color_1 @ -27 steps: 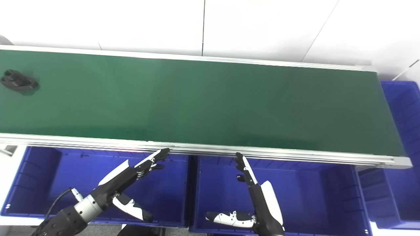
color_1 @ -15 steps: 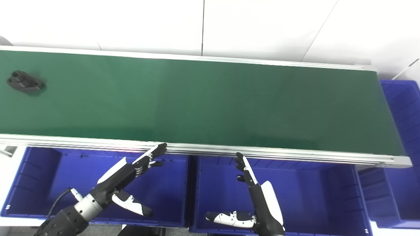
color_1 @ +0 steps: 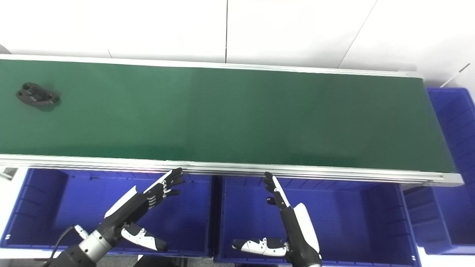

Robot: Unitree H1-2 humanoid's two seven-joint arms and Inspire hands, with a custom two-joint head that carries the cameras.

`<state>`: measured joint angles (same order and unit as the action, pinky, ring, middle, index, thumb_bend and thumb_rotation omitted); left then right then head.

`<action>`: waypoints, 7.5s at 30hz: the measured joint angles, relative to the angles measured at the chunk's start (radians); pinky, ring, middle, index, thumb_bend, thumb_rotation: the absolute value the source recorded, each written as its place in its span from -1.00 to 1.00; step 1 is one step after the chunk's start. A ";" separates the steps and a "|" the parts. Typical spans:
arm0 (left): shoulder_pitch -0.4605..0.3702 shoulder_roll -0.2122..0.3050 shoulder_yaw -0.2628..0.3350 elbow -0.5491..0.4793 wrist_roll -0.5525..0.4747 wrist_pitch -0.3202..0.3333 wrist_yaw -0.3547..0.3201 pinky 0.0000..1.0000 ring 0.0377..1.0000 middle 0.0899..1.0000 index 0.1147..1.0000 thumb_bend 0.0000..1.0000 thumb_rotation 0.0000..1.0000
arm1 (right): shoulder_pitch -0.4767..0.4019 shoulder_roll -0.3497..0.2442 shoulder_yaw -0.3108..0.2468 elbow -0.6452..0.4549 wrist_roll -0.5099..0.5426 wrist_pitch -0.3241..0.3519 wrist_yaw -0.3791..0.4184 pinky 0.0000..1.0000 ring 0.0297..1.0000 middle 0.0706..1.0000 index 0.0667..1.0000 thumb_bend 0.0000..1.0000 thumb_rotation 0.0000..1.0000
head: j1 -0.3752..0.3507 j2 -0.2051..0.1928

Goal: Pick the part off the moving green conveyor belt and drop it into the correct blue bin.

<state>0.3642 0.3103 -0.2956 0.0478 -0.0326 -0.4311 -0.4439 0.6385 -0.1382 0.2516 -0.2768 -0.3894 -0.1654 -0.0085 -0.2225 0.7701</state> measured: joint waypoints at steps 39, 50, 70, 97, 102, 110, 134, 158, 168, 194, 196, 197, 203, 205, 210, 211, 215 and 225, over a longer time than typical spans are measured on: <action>-0.001 -0.012 -0.075 0.005 0.134 -0.001 0.094 0.76 0.89 0.94 0.90 0.93 -0.19 | -0.005 -0.076 -0.027 0.099 0.078 -0.083 -0.001 0.67 0.91 0.95 1.00 0.87 -0.44 | 0.396 -0.152; -0.030 -0.011 -0.128 0.060 0.174 -0.002 0.159 0.71 0.85 0.90 0.83 0.97 -0.19 | -0.015 -0.078 -0.043 0.141 0.067 -0.110 -0.004 0.66 0.86 0.92 1.00 0.88 -0.46 | 0.374 -0.250; -0.083 0.002 -0.209 0.143 0.170 -0.003 0.242 0.66 0.77 0.83 0.77 0.97 -0.22 | -0.097 -0.082 -0.026 0.327 0.028 -0.243 -0.094 0.66 0.84 0.88 0.98 0.88 -0.44 | 0.428 -0.365; -0.065 0.034 -0.229 0.080 0.143 -0.003 0.258 0.66 0.82 0.87 0.80 0.94 -0.22 | -0.055 -0.093 -0.024 0.270 0.034 -0.244 -0.098 0.55 0.80 0.89 1.00 0.87 -0.47 | 0.284 -0.229; -0.056 0.045 -0.219 0.058 0.128 -0.003 0.246 0.67 0.84 0.90 0.83 0.93 -0.19 | -0.024 -0.085 -0.026 0.190 0.046 -0.237 -0.079 0.53 0.81 0.89 1.00 0.85 -0.50 | 0.213 -0.178; -0.047 0.073 -0.190 0.001 0.130 -0.003 0.223 0.88 0.95 0.97 0.92 0.96 -0.21 | 0.001 -0.043 -0.028 0.100 0.048 -0.199 -0.042 0.49 0.79 0.86 0.95 0.88 -0.43 | 0.150 -0.084; -0.034 0.067 -0.122 -0.031 0.103 -0.003 0.154 0.90 0.99 1.00 1.00 0.96 -0.19 | 0.000 0.036 -0.046 -0.027 0.173 -0.243 -0.062 0.46 0.65 0.70 0.83 0.82 -0.58 | 0.034 0.014; -0.042 0.056 -0.074 -0.033 0.056 -0.003 0.069 0.94 1.00 1.00 1.00 0.94 -0.21 | -0.370 0.114 -0.104 -0.236 0.116 0.167 0.037 0.29 0.50 0.58 0.71 0.83 -0.54 | -0.023 0.044; -0.042 0.055 -0.072 -0.034 0.088 -0.003 0.067 0.95 0.99 1.00 0.99 0.96 -0.16 | -0.518 0.166 -0.109 -0.170 0.049 0.265 0.036 0.25 0.47 0.53 0.69 0.85 -0.47 | 0.011 0.031; -0.071 0.030 -0.090 -0.012 0.114 -0.003 0.044 1.00 1.00 1.00 1.00 1.00 -0.08 | -0.861 0.131 0.019 0.176 -0.193 0.354 0.082 0.42 0.58 0.67 0.73 0.85 -0.35 | 0.000 0.012; -0.071 0.029 -0.089 -0.013 0.124 -0.003 0.044 1.00 1.00 1.00 1.00 1.00 -0.07 | -0.880 0.127 0.034 0.185 -0.208 0.360 0.096 0.50 0.64 0.71 0.76 0.85 -0.33 | 0.005 0.014; -0.071 0.029 -0.090 -0.014 0.131 -0.003 0.044 1.00 1.00 1.00 1.00 1.00 -0.08 | -0.890 0.125 0.041 0.192 -0.213 0.364 0.108 0.53 0.67 0.72 0.77 0.85 -0.34 | 0.005 0.014; -0.067 0.024 -0.092 -0.018 0.138 -0.003 0.044 0.87 0.98 1.00 1.00 0.95 -0.16 | -0.945 0.120 0.107 0.248 -0.273 0.406 0.157 0.59 0.69 0.71 0.79 0.89 -0.30 | 0.006 0.012; -0.067 0.024 -0.095 -0.018 0.137 -0.003 0.044 0.86 0.99 1.00 1.00 0.95 -0.18 | -0.958 0.120 0.123 0.273 -0.290 0.410 0.159 0.59 0.68 0.70 0.76 0.90 -0.33 | 0.011 0.014; -0.065 0.024 -0.098 -0.018 0.137 -0.003 0.044 0.82 0.98 1.00 1.00 0.94 -0.18 | -0.980 0.120 0.147 0.319 -0.305 0.412 0.168 0.64 0.72 0.72 0.78 0.88 -0.34 | 0.015 0.017; -0.065 0.023 -0.098 -0.019 0.137 -0.003 0.044 0.81 0.98 1.00 1.00 0.94 -0.18 | -0.982 0.118 0.152 0.328 -0.308 0.412 0.170 0.64 0.72 0.72 0.79 0.88 -0.33 | 0.015 0.017; -0.065 0.023 -0.100 -0.019 0.138 -0.003 0.045 0.82 0.98 1.00 1.00 0.94 -0.17 | -0.999 0.103 0.180 0.364 -0.326 0.412 0.195 0.69 0.73 0.73 0.79 0.88 -0.35 | 0.020 0.020; -0.064 0.022 -0.103 -0.025 0.140 -0.003 0.047 0.88 0.99 1.00 1.00 0.92 -0.17 | -1.037 0.064 0.245 0.466 -0.367 0.412 0.199 0.69 0.71 0.70 0.77 0.86 -0.40 | 0.029 0.021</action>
<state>0.3005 0.3323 -0.3990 0.0233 0.1076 -0.4339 -0.3971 -0.3985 -0.0745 0.4966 0.1897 -0.7559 0.2463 0.1905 -0.1933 0.7915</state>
